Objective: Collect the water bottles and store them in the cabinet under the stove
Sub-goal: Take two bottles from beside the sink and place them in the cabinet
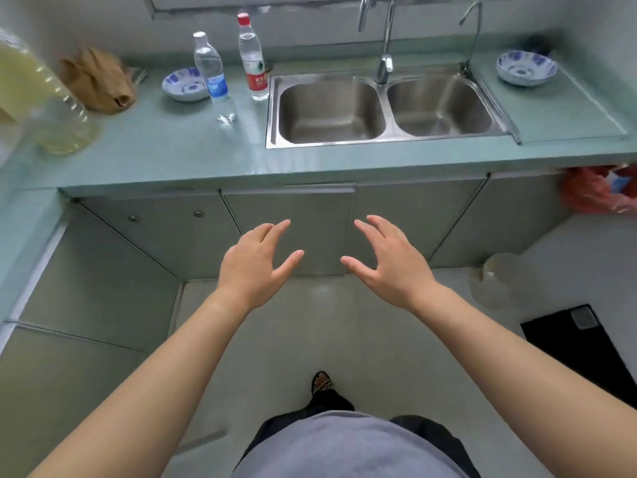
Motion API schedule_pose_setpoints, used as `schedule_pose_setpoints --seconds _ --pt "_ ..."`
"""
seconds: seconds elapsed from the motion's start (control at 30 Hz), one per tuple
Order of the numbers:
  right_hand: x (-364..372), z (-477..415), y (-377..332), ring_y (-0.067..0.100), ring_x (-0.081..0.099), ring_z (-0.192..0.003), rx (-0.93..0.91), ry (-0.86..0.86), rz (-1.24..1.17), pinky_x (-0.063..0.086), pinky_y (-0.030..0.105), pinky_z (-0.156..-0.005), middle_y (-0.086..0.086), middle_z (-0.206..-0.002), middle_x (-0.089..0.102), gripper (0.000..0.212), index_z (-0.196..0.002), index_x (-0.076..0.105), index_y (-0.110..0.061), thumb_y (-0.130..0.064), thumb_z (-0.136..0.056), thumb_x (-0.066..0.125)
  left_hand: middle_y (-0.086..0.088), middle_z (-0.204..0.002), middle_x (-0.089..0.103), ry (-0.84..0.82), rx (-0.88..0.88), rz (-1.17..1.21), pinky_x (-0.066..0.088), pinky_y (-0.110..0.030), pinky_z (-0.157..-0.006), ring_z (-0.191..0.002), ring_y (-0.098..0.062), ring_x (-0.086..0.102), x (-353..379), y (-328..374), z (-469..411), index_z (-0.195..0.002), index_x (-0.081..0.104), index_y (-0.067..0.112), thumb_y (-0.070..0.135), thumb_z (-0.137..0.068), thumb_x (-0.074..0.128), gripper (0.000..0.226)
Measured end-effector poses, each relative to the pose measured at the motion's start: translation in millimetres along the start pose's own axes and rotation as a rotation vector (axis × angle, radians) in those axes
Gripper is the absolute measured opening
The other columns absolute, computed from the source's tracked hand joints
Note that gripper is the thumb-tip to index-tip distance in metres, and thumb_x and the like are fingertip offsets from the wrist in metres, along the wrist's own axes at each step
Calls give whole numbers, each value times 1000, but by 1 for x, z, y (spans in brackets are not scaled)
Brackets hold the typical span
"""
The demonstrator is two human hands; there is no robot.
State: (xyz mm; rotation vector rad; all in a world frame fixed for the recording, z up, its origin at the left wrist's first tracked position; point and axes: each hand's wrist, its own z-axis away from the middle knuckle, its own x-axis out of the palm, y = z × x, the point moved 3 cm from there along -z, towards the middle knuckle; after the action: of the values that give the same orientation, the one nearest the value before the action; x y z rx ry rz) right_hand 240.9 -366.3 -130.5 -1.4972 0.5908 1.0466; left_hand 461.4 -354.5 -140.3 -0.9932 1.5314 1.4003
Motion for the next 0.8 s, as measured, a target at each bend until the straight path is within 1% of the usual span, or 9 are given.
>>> schedule_pose_setpoints --seconds 0.13,0.23,0.33,0.4,0.53,0.67,0.8 --pt "-22 -93 -9 16 20 -141 -78 20 21 27 36 -113 0 -153 25 69 -144 30 -21 -54 -87 51 4 -136 46 22 -42 -19 40 -36 -95 -126 -17 41 -22 -26 -77 -143 33 29 58 -90 39 61" --pt "-30 -153 -11 17 21 -141 -125 7 43 27 36 -112 1 -152 26 69 -144 30 -22 -54 -86 51 3 -137 46 35 -58 -69 39 -37 -96 -127 -18 41 -29 -44 -125 -143 32 28 59 -90 37 62" --pt "-30 -217 -10 17 21 -141 -160 -21 58 28 37 -112 0 -153 24 68 -144 29 -24 -53 -87 51 0 -142 43 42 -118 -92 38 -40 -100 -130 -20 40 -31 -65 -181 -143 31 29 57 -90 39 61" --pt "-27 -263 -6 17 22 -141 -189 -38 65 30 39 -110 0 -153 24 69 -144 29 -24 -53 -86 52 -1 -143 42 43 -157 -103 39 -42 -99 -129 -22 40 -29 -77 -221 -143 31 30 58 -89 39 61" --pt "-19 -356 5 22 29 -138 -261 -71 56 32 40 -110 4 -149 32 69 -141 35 -19 -53 -85 55 0 -143 42 41 -246 -132 40 -42 -95 -129 -20 40 -14 -99 -300 -143 31 30 58 -89 38 61" --pt "-14 -440 17 21 29 -138 -314 -137 36 30 38 -112 5 -149 33 68 -142 35 -17 -49 -86 56 0 -140 46 40 -375 -122 41 -41 -94 -126 -21 44 11 -123 -365 -141 36 28 58 -89 38 59" --pt "1 -523 19 21 31 -137 -379 -157 -3 31 37 -112 6 -148 35 68 -142 35 -16 -44 -85 59 -1 -135 50 52 -444 -122 44 -43 -93 -123 -22 47 40 -157 -427 -137 41 26 57 -87 41 58"
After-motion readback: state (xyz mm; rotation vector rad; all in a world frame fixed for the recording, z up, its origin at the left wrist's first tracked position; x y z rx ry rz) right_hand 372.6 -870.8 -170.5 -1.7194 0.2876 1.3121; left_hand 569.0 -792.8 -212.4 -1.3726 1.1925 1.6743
